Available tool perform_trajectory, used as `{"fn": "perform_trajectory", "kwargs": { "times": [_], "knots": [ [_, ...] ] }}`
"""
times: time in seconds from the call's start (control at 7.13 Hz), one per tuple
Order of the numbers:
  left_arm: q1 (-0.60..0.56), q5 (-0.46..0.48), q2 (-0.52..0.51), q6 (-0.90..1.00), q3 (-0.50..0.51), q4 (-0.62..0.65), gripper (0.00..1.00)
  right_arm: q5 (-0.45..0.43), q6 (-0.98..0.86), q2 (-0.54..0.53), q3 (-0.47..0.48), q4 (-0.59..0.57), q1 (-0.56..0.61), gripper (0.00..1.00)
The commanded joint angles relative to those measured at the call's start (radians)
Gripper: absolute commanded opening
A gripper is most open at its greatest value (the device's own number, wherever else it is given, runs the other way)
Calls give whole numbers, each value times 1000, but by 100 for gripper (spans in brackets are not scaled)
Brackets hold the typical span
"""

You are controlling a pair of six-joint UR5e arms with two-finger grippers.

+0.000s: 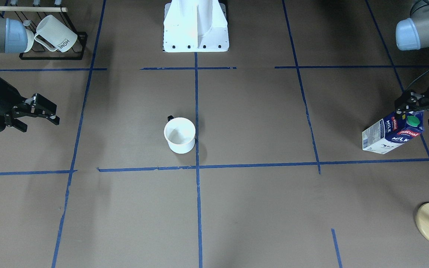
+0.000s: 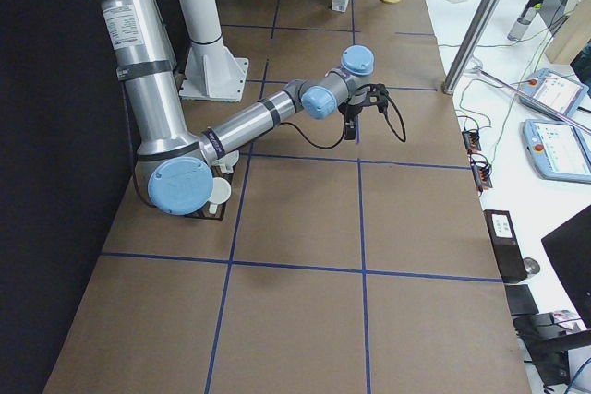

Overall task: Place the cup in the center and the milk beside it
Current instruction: 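Release the mug and withdraw the right gripper toward its side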

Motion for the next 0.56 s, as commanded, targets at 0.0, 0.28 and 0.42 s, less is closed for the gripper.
{"fn": "perform_trajectory", "kwargs": {
  "times": [0.0, 0.28, 0.42],
  "knots": [
    [0, -6, -11, -4, 48, -2, 100, 0, 0, -1, 1, 2, 0, 100],
    [2, -11, -11, -10, 56, -2, 92, 0, 0, -12, 3, 2, 0, 100],
    [2, -12, -11, -10, 46, -2, 63, -2, 0, -14, 1, 2, -2, 100]
  ]
}}
